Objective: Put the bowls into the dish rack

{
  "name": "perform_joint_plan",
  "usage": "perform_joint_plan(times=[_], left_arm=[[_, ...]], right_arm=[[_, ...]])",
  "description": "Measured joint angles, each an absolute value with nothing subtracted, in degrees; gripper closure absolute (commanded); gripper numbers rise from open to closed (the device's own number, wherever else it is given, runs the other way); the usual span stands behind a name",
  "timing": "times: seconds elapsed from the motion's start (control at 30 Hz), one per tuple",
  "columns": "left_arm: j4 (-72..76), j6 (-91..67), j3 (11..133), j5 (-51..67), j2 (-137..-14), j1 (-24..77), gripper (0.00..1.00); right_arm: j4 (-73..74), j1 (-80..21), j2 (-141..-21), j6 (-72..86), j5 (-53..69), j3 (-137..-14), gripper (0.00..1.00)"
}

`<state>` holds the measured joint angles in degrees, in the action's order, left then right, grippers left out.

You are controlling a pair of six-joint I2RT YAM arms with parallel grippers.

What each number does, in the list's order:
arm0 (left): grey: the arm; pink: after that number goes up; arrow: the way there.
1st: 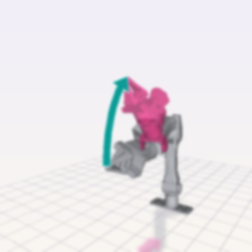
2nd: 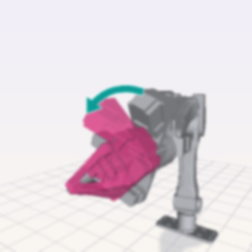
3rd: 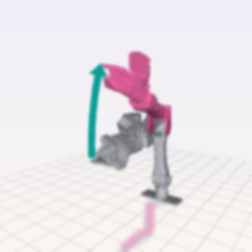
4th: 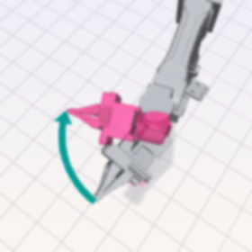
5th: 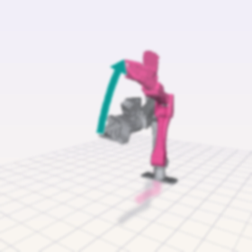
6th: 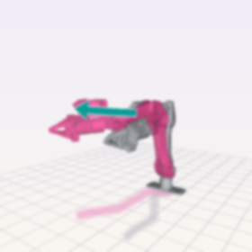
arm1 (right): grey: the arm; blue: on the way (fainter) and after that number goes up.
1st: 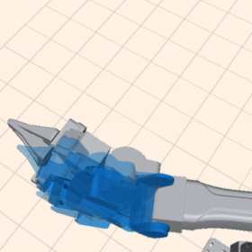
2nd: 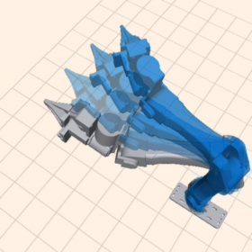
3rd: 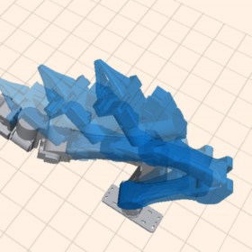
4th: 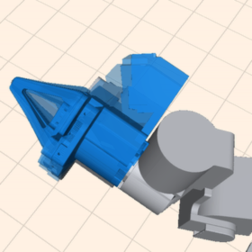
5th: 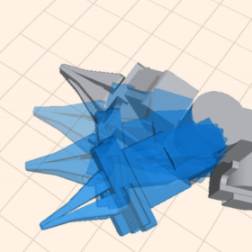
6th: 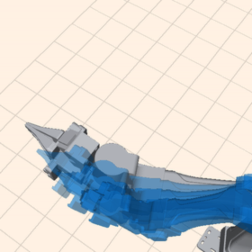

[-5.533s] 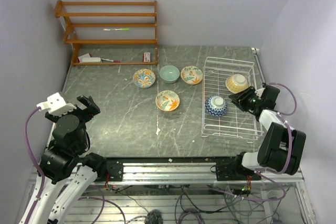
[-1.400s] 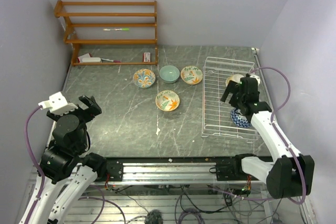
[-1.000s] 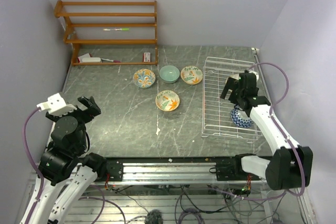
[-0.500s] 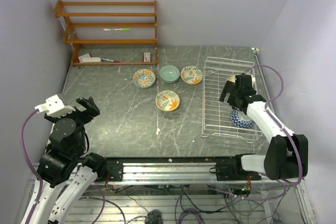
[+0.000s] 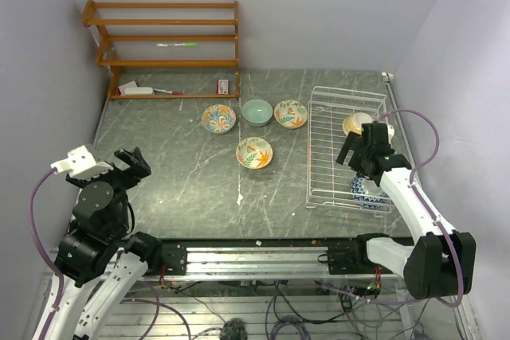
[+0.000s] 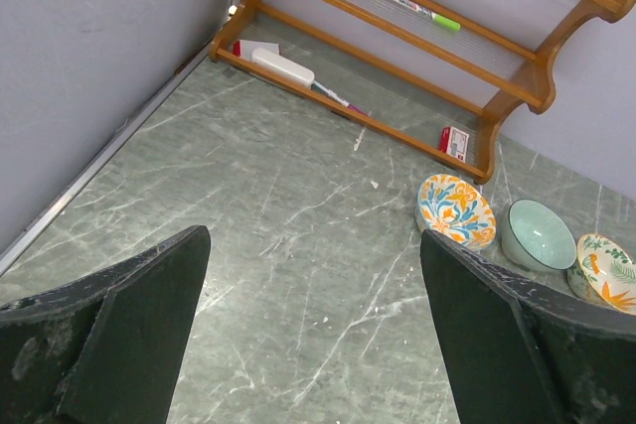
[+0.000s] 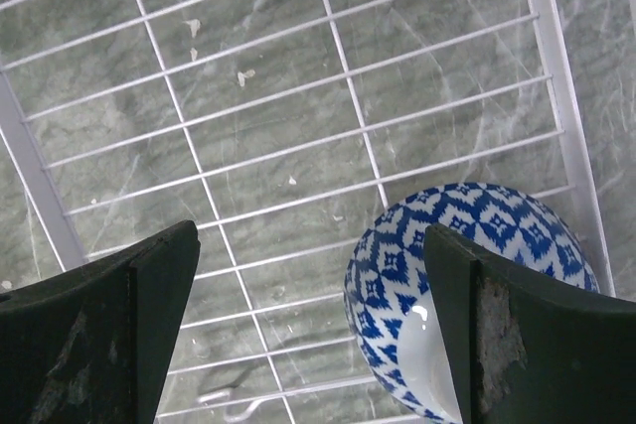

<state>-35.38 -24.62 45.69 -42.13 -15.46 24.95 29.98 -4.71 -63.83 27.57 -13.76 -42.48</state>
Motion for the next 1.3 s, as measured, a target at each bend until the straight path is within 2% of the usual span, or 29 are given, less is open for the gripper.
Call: perform_joint_plan(times=[0.33,0.57,0.9,1.3], left_arm=[[-35.38,-24.40,45.69,-41.93,-15.46,24.95,0.02],[-35.38,-24.40,45.69,-42.00,-15.49,24.95,0.02],[-35.44,-24.45,45.69,-43.35,-15.75,24.95,0.02],[-35.57,-24.51,45.69,-44.99,-16.19,24.95,0.02]], right_arm=[[31.83,-4.75,-60.40,28.08,-10.98,-43.55,0.05],[30.04,-7.11,-61.67,27.20,-10.55,-54.89,0.07],[25.26,-31.46,-78.63,21.56,-11.07,-73.17,0.08],[23.00,-50.02,-102.59,15.53,-10.92,-80.12,0.10]])
